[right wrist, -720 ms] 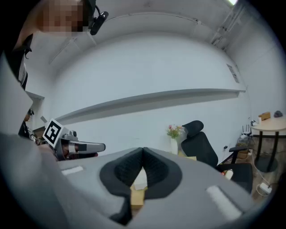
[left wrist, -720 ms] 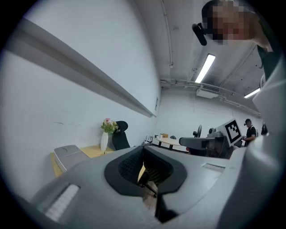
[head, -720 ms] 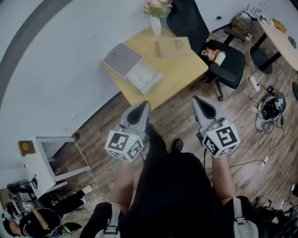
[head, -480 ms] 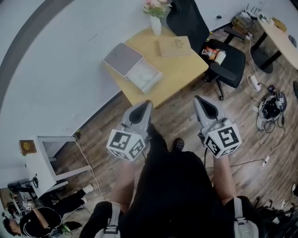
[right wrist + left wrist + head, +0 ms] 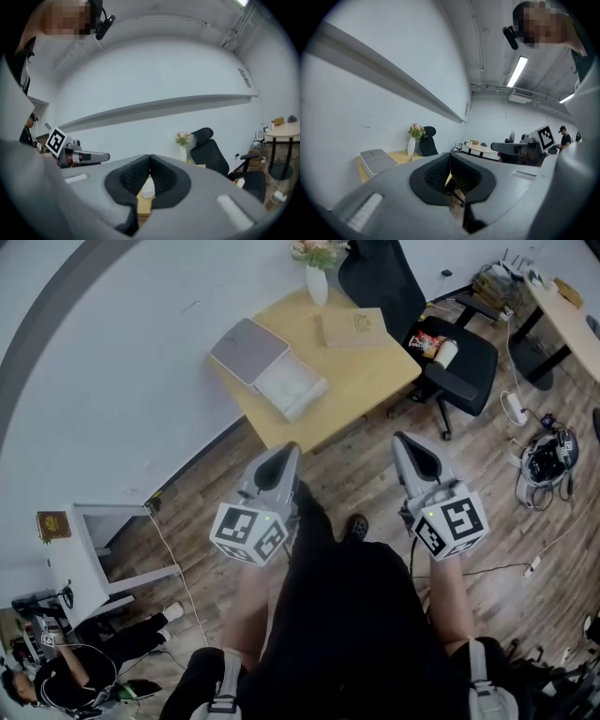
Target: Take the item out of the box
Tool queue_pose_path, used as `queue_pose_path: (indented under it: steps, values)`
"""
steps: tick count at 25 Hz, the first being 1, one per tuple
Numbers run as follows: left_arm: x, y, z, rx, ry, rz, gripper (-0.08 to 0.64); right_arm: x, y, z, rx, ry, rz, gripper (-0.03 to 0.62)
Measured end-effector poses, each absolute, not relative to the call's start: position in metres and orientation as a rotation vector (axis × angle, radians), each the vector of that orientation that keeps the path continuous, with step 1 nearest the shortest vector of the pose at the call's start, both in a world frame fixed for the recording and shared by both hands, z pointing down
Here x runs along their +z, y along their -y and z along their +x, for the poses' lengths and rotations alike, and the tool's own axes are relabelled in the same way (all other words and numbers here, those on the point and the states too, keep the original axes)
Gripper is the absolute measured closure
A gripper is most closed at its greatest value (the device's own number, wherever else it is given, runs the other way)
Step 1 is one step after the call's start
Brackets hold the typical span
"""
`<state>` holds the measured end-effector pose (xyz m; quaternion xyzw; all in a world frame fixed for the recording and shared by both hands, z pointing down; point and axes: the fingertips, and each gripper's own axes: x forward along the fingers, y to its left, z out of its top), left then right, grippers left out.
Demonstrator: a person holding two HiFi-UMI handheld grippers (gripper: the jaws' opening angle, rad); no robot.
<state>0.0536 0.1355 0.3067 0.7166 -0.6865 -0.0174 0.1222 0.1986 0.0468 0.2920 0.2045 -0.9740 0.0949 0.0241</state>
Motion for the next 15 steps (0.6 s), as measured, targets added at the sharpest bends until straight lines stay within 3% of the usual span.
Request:
queue_pose_path:
  steps: [15]
  values:
    - [0.333, -0.123, 0.055, -0.01, 1.983, 2.043, 0.549, 0.315, -0.038, 0.209, 0.438, 2.991, 0.59, 0.589]
